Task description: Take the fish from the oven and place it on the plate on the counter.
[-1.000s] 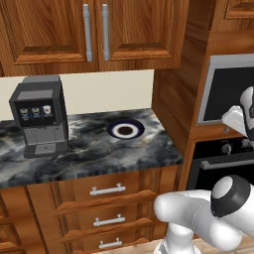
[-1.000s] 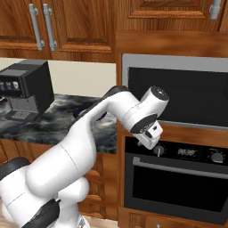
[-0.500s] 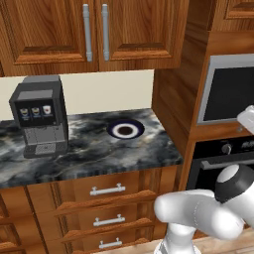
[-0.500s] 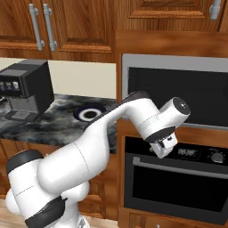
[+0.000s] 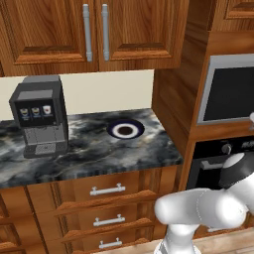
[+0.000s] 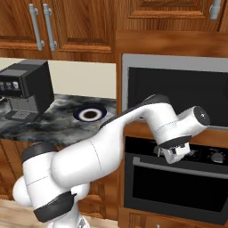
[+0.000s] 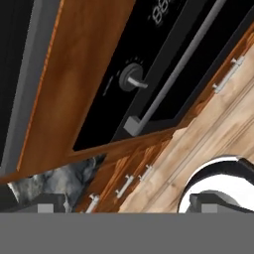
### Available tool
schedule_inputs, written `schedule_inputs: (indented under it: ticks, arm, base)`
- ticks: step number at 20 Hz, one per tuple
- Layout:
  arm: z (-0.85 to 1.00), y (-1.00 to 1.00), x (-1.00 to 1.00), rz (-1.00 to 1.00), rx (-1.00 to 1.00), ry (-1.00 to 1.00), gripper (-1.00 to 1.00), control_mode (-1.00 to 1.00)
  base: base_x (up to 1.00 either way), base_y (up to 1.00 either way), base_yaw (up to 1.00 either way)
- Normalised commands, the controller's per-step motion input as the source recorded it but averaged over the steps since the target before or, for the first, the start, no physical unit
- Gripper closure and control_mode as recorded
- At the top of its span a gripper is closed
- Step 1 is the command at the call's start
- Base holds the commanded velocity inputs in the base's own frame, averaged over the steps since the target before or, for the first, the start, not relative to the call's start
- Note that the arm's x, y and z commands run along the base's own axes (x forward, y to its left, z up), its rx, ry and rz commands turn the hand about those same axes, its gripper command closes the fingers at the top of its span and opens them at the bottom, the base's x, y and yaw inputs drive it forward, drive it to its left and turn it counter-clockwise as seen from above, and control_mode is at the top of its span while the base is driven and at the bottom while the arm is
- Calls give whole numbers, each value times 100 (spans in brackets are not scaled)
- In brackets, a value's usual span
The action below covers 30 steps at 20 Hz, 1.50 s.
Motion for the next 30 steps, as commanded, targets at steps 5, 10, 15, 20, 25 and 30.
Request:
schedule_inputs:
  ticks: [5,10,15,20,25,30]
  arm:
    - [-19,-43,0,-11,14,0,-100,-100]
    - [-58,-23,17,-6,9,-3,-100,-100]
    - [-61,-8,8,-1,10,-11,-100,-100]
    - [-54,-11,0,-6,15,-15,-100,-100]
    - [-42,-9,0,-8,14,-14,-100,-100]
    - [-36,-3,12,-11,10,-8,-100,-100]
  base:
    - [0,0,0]
    - [0,0,0]
    - [0,0,0]
    - [0,0,0]
    - [0,0,0]
    - [0,0,0]
